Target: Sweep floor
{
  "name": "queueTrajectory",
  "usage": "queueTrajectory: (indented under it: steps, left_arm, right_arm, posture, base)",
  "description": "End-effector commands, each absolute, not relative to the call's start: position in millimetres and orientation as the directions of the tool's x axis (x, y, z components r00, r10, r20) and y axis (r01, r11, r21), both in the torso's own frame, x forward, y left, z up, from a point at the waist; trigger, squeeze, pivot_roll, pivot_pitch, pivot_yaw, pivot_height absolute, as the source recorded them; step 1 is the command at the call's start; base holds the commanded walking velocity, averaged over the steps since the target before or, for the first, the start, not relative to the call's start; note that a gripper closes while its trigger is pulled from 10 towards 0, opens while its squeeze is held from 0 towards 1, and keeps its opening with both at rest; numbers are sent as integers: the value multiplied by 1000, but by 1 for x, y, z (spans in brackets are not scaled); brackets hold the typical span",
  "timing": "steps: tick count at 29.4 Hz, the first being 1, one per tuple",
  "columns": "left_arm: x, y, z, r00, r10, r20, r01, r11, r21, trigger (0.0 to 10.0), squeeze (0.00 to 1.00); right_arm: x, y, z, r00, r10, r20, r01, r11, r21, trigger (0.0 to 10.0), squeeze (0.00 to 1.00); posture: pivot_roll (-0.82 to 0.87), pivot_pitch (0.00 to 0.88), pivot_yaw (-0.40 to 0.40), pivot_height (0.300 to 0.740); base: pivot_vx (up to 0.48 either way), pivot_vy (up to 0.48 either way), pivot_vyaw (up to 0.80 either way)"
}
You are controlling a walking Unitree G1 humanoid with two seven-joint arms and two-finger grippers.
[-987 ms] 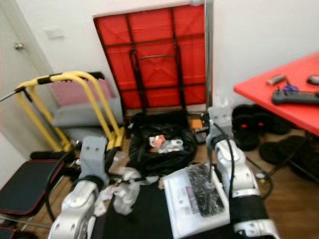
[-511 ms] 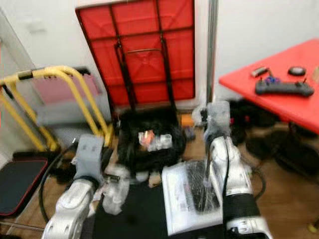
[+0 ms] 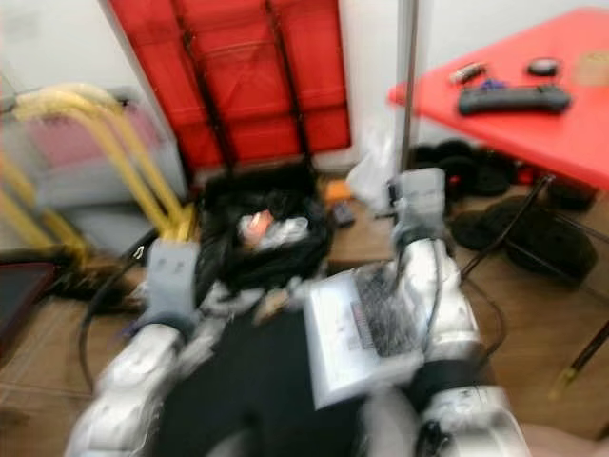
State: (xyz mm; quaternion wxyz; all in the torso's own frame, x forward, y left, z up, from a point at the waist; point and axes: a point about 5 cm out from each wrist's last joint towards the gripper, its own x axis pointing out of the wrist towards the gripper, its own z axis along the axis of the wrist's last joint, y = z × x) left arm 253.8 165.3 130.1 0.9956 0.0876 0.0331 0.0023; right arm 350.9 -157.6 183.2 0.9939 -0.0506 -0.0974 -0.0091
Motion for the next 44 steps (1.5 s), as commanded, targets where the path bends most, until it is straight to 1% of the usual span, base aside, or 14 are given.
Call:
queueTrajectory:
  steps: [1,4,7,10,13,21,29,36,44]
  left_arm:
    - [251,168,124,995,20,-98,-3,986,170,10000,0]
    - [250,168,125,995,21,-98,-4,985,170,10000,0]
    - [249,169,126,995,23,-97,-7,986,169,10000,0]
    - [248,169,126,995,24,-97,-7,986,169,10000,0]
    - [247,168,127,995,22,-94,-6,987,163,10000,0]
    - [247,168,127,995,22,-102,-4,985,171,10000,0]
    - [245,167,128,995,27,-100,-10,987,162,10000,0]
    - [242,167,130,995,29,-100,-13,987,160,10000,0]
    - [238,166,133,995,29,-98,-13,987,162,10000,0]
  right_arm:
    - [353,-150,192,969,13,247,3,998,-64,10000,0]
    - [356,-148,196,966,15,258,-2,999,-52,10000,0]
    - [357,-145,200,957,24,288,-4,998,-69,10000,0]
    - [357,-145,201,954,28,298,-8,998,-69,10000,0]
    - [356,-142,201,952,64,300,-51,997,-50,10000,0]
    - [356,-142,200,953,68,296,-62,998,-32,10000,0]
    - [366,-141,207,949,54,310,-47,998,-29,10000,0]
    - [376,-136,211,948,54,312,-53,999,-13,10000,0]
    - [384,-131,215,948,48,316,-53,999,8,10000,0]
  posture:
    - [-98,6,35,590]
    - [-95,14,32,575]
    - [-91,26,29,561]
    - [-91,26,29,556]
    - [-90,34,28,556]
    - [-88,39,28,556]
    - [-82,53,26,556]
    - [-70,72,24,527]
    - [-49,94,20,512]
  base:
    - [0,0,0]
    - [0,0,0]
    - [0,0,0]
    - [0,0,0]
    - [0,0,0]
    - [0,480,0]
    - [0,0,0]
    - [0,0,0]
    - [0,0,0]
